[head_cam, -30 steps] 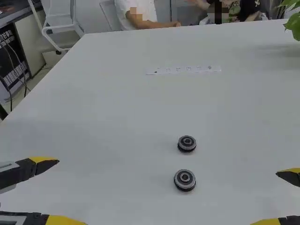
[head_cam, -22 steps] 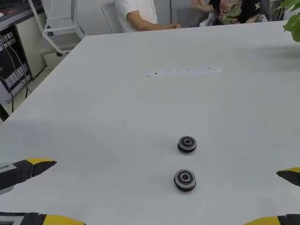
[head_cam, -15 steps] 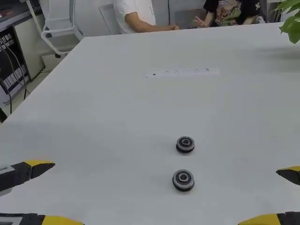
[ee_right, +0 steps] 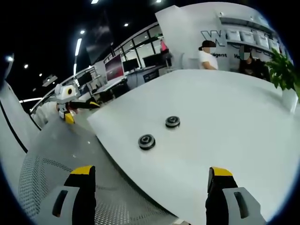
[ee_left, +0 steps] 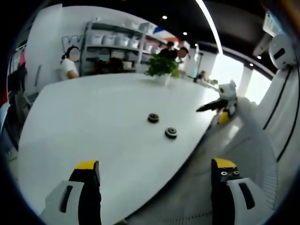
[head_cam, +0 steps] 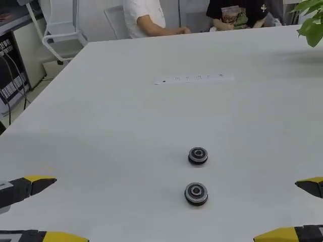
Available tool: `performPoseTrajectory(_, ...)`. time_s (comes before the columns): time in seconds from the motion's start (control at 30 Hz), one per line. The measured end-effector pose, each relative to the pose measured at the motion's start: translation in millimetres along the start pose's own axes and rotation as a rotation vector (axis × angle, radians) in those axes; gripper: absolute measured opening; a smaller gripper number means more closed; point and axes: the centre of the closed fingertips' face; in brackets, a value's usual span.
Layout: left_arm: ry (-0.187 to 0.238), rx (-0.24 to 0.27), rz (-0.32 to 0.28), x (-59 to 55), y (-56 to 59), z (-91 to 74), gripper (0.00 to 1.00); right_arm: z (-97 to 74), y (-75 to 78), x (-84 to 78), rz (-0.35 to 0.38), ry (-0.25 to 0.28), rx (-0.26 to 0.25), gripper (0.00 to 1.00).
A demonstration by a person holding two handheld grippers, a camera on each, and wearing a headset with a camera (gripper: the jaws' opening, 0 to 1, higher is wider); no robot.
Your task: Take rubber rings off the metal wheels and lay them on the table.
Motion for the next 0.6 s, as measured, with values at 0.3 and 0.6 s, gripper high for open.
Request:
performPoseTrajectory(0.3, 0.038, 0.001, -0.026, 4.5, -0.4, -3.1, 1.00, 0.3, -0.3, -1.0, 0.006, -0.002, 0.006, 0.99)
performPoseTrajectory(0.6, 0.025, -0.004, -0.030, 3.5, 2.8, -3.8, 1.00, 2.8, 0.0, -1.4, 0.019, 0.011, 0.019, 0.99)
Point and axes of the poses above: the centre of the closed fingertips' face, and the gripper's own axes: z roughly forward along the fingers, y roughly to its right, x roughly out of its top, and after that the axes turned 11 degrees about -y, right-handed
